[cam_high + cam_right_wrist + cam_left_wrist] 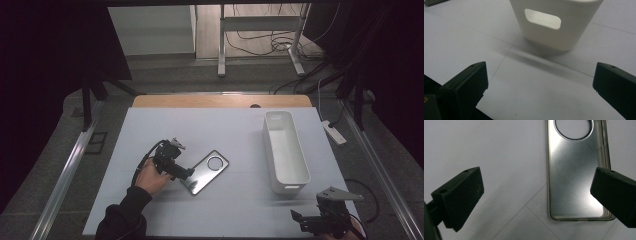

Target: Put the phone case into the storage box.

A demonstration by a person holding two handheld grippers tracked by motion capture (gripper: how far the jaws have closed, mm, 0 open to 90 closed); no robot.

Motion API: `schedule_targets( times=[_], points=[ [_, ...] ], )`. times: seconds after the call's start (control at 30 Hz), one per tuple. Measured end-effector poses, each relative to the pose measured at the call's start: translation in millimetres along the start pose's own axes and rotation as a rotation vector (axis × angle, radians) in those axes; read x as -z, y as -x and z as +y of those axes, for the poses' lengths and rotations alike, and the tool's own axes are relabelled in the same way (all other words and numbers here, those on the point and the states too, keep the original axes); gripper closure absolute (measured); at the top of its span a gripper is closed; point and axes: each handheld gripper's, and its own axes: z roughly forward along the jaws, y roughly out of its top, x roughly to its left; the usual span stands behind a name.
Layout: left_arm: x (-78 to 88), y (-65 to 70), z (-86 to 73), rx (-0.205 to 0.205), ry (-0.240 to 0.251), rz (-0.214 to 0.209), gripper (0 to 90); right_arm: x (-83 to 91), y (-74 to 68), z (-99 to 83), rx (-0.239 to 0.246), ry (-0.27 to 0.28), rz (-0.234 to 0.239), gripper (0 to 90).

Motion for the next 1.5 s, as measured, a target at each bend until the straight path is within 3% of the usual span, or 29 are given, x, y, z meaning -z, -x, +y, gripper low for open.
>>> schedule_targets(
  times=[0.6, 0.8, 1.1, 1.23, 1.5],
  points=[
    [-26.3, 5.8, -12.7, -0.003, -0.060, -0.003, 0.0, 0.1, 0.1, 0.0, -0.001, 0.000, 0.002, 0.4],
    [-28.1, 9.1, -13.8, -0.024, -0.062, 0.027, 0.0, 0.1, 0.1, -0.1, -0.001, 0.000, 0.002, 0.3],
    [-26.6, 11.0, -12.8, -0.034, -0.073, 0.024, 1.2, 0.0, -0.1, -0.1, 0.001, -0.002, 0.002, 0.4],
    [-19.9, 12.7, -12.3, -0.061, -0.057, 0.006, 21.1, -0.1, -0.1, 0.0, 0.002, -0.003, 0.002, 0.3],
    [-14.0, 7.9, -14.2, -0.028, -0.040, -0.011, 57.8, -0.2, -0.1, 0.0, 0.002, -0.004, 0.002, 0.4]
  ],
)
